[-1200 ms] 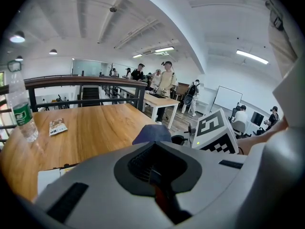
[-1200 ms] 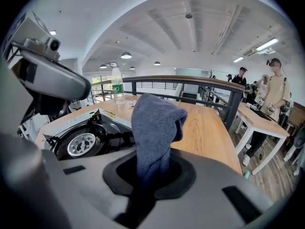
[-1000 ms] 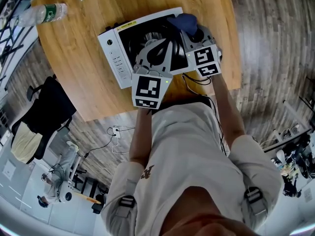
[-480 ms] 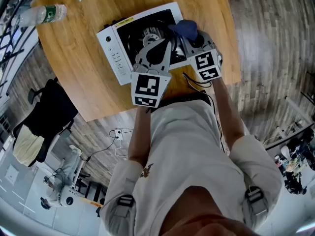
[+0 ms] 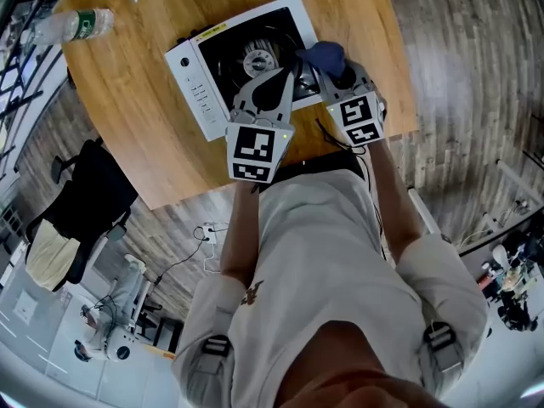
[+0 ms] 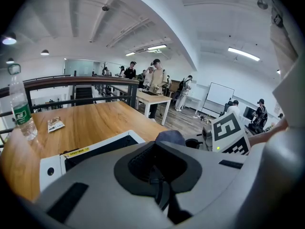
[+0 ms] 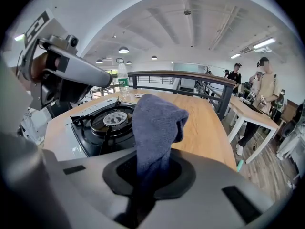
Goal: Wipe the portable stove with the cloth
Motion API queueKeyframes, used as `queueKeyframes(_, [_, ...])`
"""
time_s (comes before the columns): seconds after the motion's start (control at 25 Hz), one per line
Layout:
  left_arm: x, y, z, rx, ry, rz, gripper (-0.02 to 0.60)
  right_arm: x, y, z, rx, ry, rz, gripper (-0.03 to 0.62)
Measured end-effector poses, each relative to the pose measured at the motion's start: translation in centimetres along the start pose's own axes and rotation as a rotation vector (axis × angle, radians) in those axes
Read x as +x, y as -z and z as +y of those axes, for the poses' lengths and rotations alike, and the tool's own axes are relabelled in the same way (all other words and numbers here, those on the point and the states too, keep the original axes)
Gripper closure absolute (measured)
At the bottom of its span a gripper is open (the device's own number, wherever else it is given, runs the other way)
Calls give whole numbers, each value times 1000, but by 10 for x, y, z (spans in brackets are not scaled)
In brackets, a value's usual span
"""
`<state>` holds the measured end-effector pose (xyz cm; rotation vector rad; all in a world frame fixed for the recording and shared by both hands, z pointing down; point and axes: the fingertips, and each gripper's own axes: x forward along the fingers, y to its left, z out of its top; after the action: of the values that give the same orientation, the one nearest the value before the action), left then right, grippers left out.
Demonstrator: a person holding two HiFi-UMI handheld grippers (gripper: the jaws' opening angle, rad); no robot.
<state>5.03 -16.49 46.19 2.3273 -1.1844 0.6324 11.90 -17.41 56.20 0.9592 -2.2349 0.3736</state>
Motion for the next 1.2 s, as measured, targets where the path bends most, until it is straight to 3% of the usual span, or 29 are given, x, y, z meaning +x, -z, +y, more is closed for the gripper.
queueKeyframes(0.28, [-5, 17, -13, 3, 9, 28, 561, -17, 17, 5, -15, 20, 24, 542])
queueKeyframes(0.52, [-9, 25, -18, 6, 0, 42, 561, -28, 59, 9, -66, 18, 151, 542])
queueKeyframes(0.64, [-11, 25, -19, 9, -12, 44, 561, -35, 66, 14, -53, -6, 151, 542])
queueKeyframes(0.92, [-23, 27, -20, -5, -51, 53, 561, -47, 69, 27, -149, -43, 163, 542])
queueKeyframes(1.2, [-47, 44, -12, -29, -99, 66, 561, -60, 62, 41, -179, -62, 123, 542])
